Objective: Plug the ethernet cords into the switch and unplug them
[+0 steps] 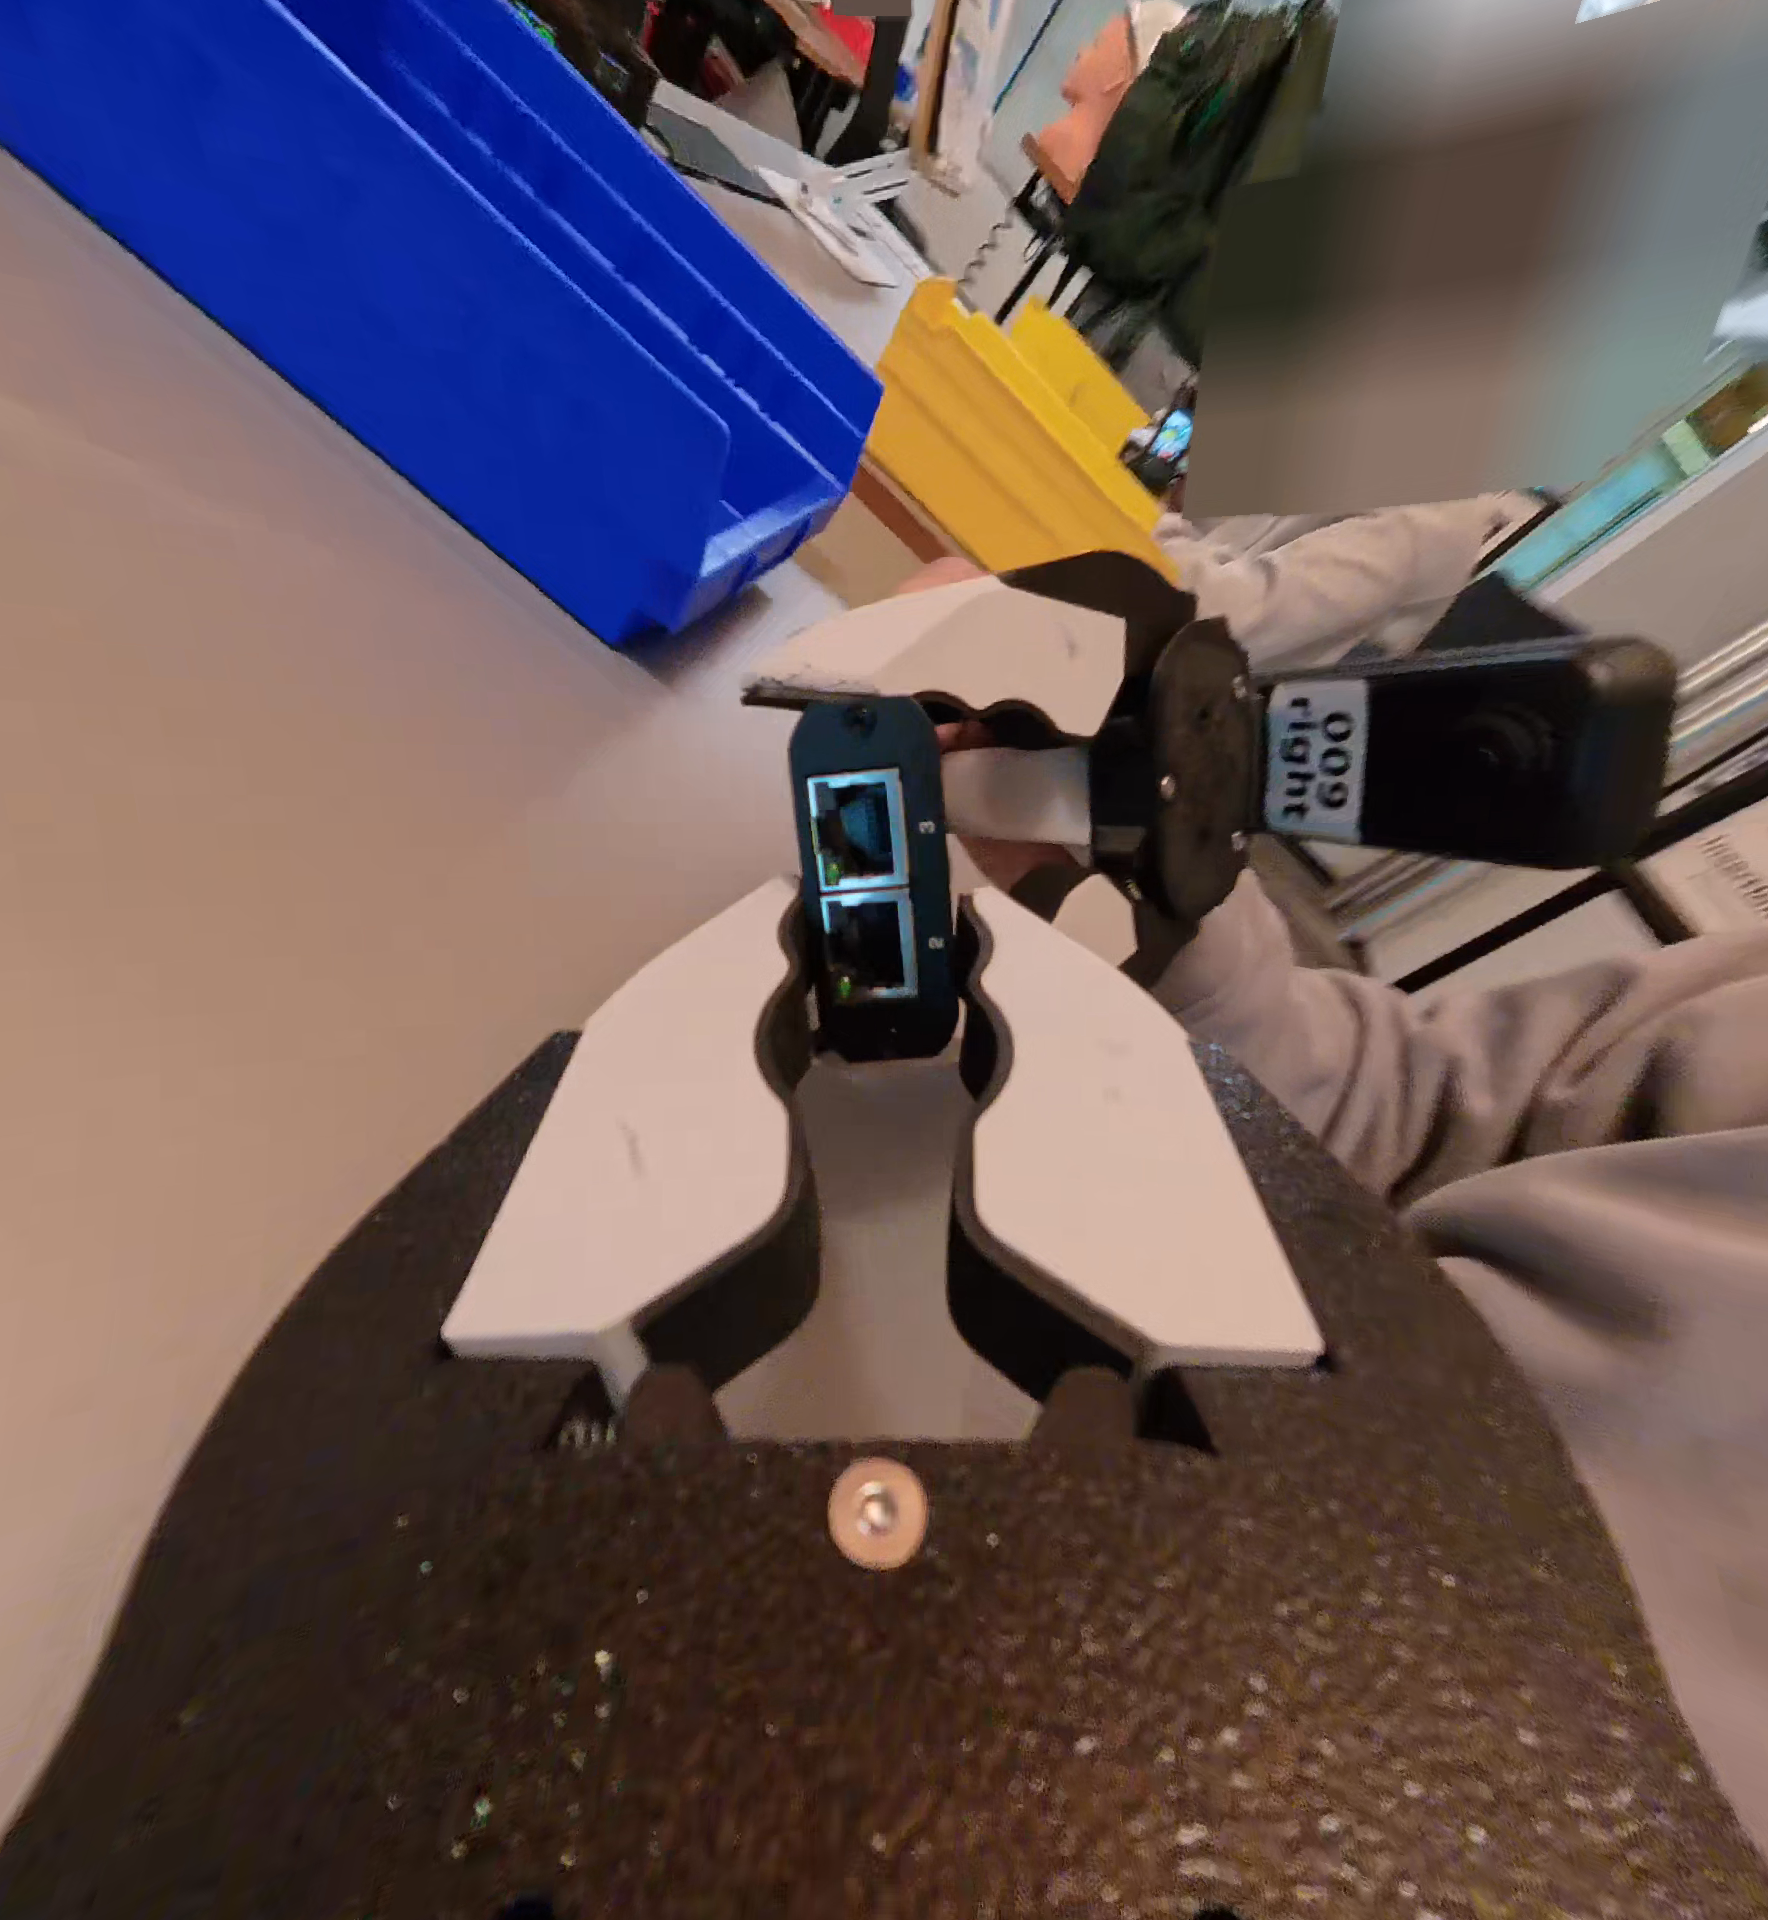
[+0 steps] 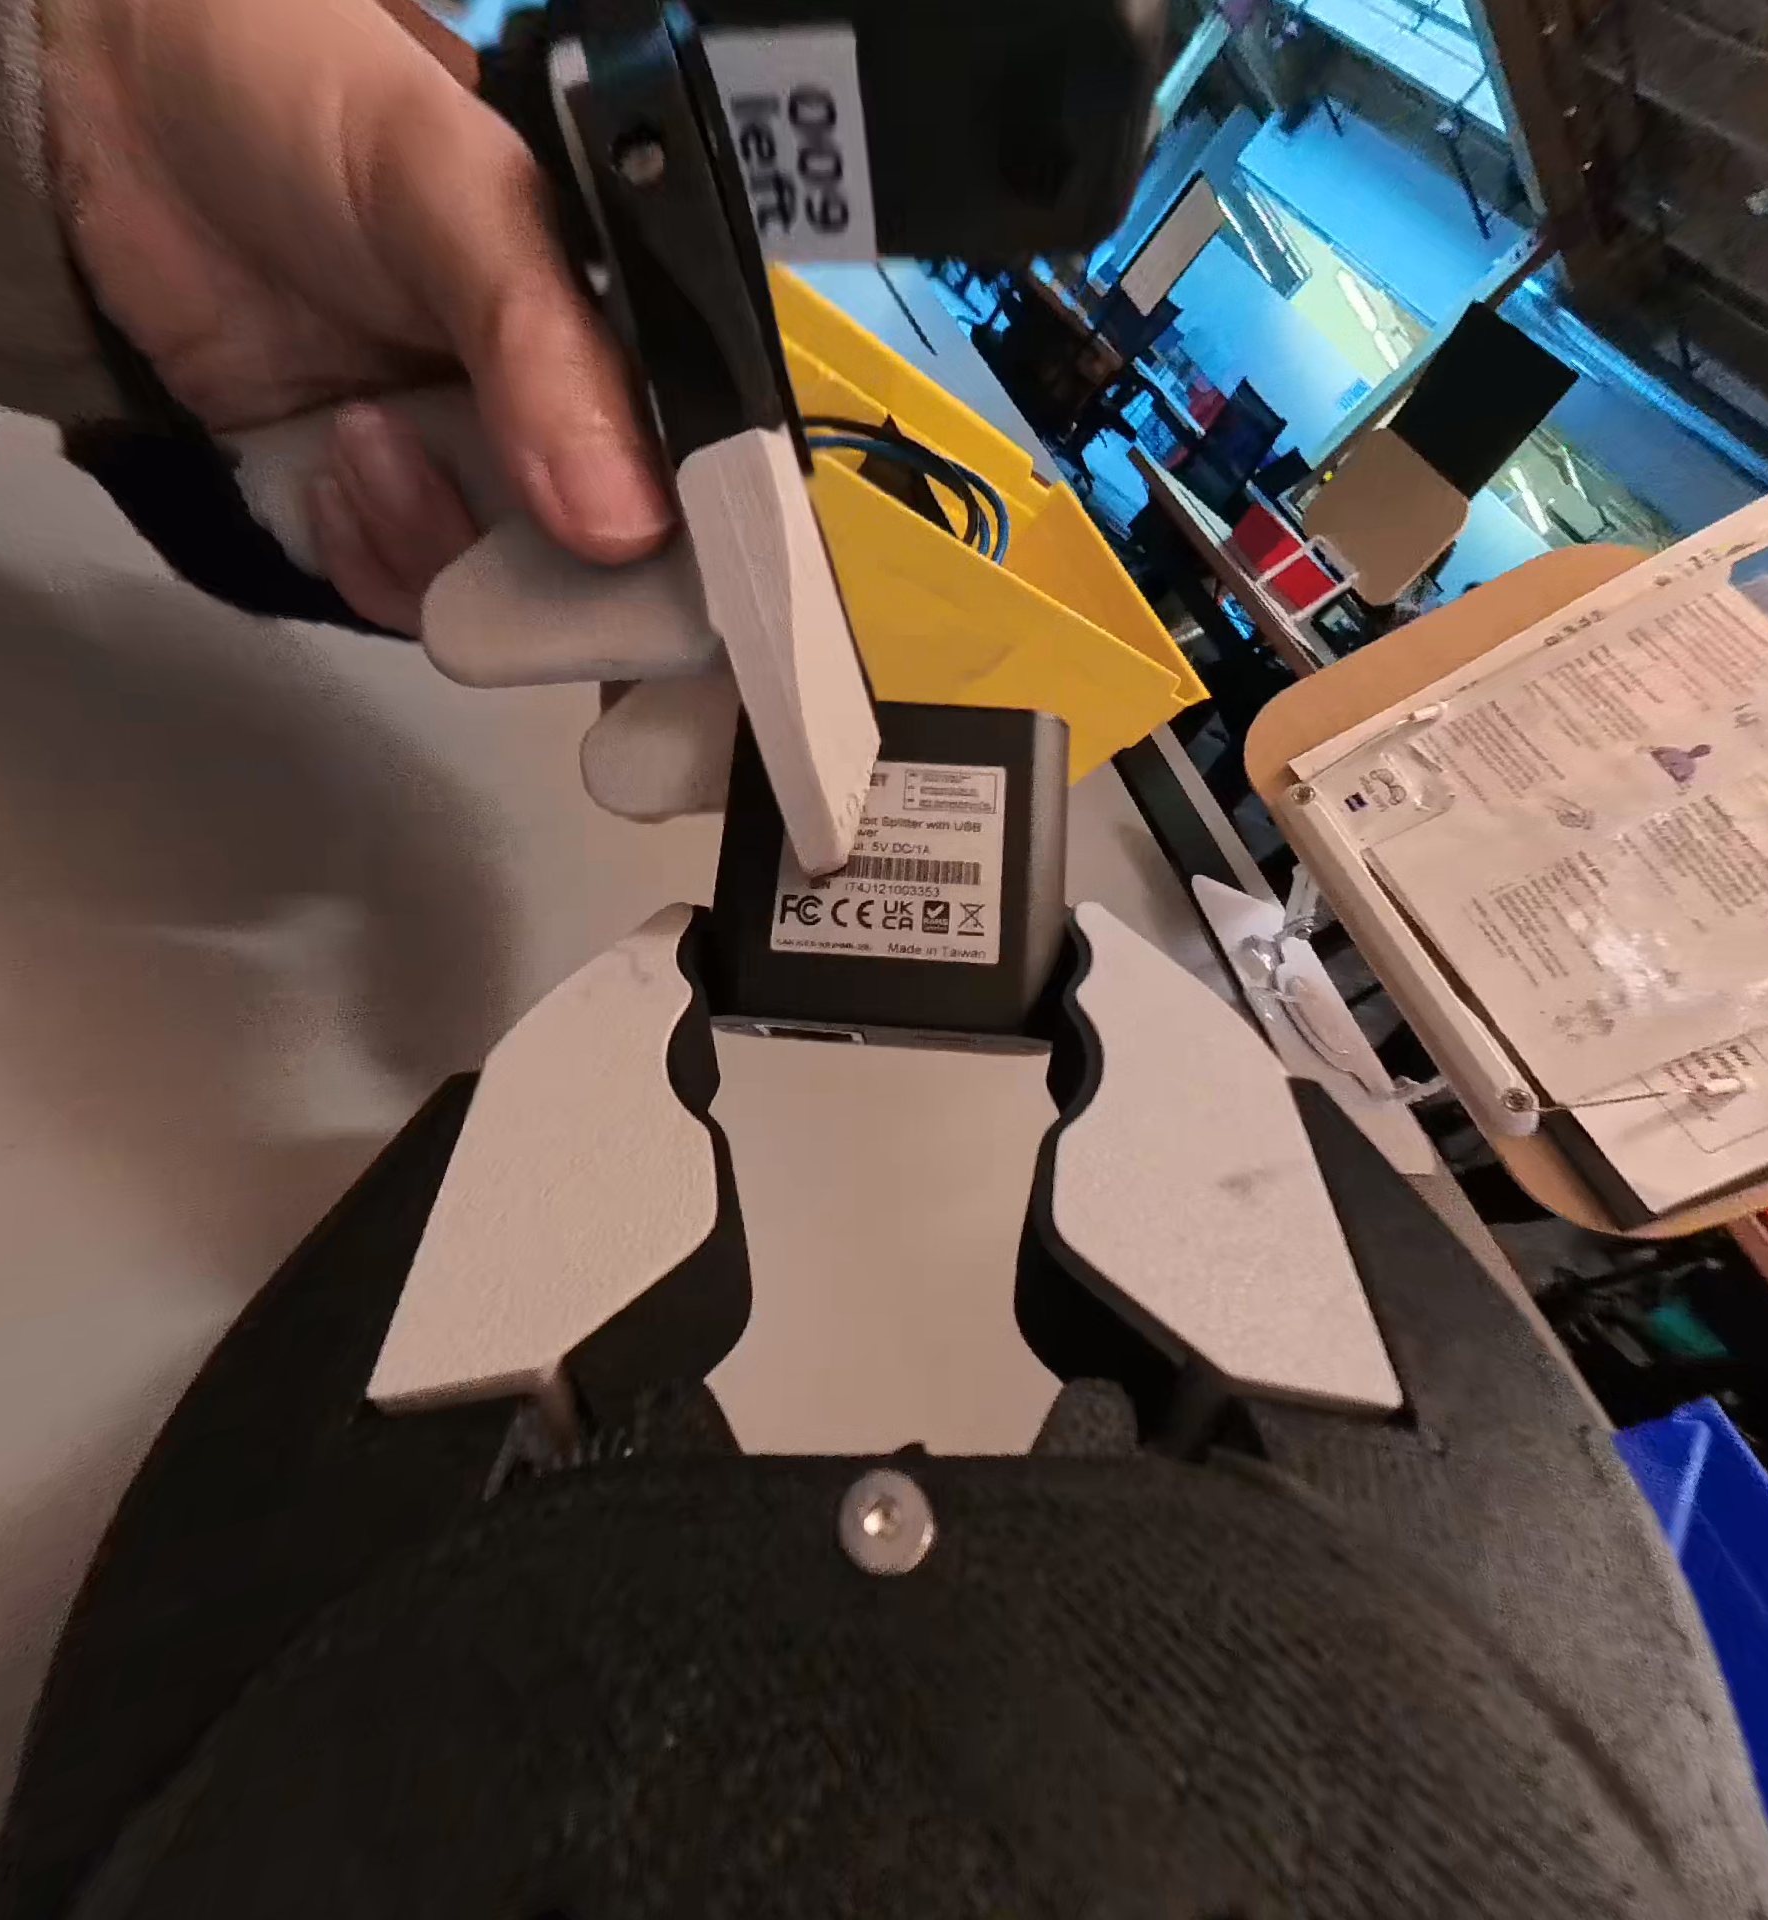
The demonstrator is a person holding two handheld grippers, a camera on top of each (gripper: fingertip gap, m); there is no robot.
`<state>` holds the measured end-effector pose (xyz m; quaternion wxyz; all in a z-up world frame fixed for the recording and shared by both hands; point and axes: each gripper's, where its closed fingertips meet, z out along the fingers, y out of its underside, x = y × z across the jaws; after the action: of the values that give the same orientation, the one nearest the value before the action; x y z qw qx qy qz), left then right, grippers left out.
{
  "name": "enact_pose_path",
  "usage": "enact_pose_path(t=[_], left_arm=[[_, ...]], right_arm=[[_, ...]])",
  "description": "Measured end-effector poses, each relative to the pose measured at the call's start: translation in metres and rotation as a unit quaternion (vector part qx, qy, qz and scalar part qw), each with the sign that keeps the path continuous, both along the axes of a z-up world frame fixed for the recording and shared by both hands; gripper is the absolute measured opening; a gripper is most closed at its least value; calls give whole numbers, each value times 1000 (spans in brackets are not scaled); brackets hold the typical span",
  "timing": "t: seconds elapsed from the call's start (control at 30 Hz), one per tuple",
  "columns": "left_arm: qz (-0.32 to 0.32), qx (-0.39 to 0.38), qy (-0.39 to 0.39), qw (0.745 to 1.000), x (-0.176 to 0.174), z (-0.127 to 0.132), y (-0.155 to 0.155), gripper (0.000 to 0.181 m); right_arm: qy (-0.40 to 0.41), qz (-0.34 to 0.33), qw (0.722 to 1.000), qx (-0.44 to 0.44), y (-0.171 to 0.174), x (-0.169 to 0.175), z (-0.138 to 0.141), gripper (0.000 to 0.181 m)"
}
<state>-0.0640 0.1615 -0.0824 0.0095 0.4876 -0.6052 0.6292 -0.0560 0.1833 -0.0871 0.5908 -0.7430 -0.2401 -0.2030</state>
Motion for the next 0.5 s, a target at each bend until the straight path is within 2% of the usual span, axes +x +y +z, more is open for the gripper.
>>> enact_pose_path(t=[0.17, 0.37, 0.5], left_arm=[[-28, -98, 35, 994, -3, 4, -5, 23], [-48, -187, 47, 980, -2, 11, -14, 23], [-53, -180, 56, 981, -1, 5, -25, 23]], right_arm=[[70, 17, 997, 18, -2, -2, 6, 81], [79, 44, 995, 31, -4, -8, 6, 78], [75, 41, 995, 42, -2, -9, 6, 79]])
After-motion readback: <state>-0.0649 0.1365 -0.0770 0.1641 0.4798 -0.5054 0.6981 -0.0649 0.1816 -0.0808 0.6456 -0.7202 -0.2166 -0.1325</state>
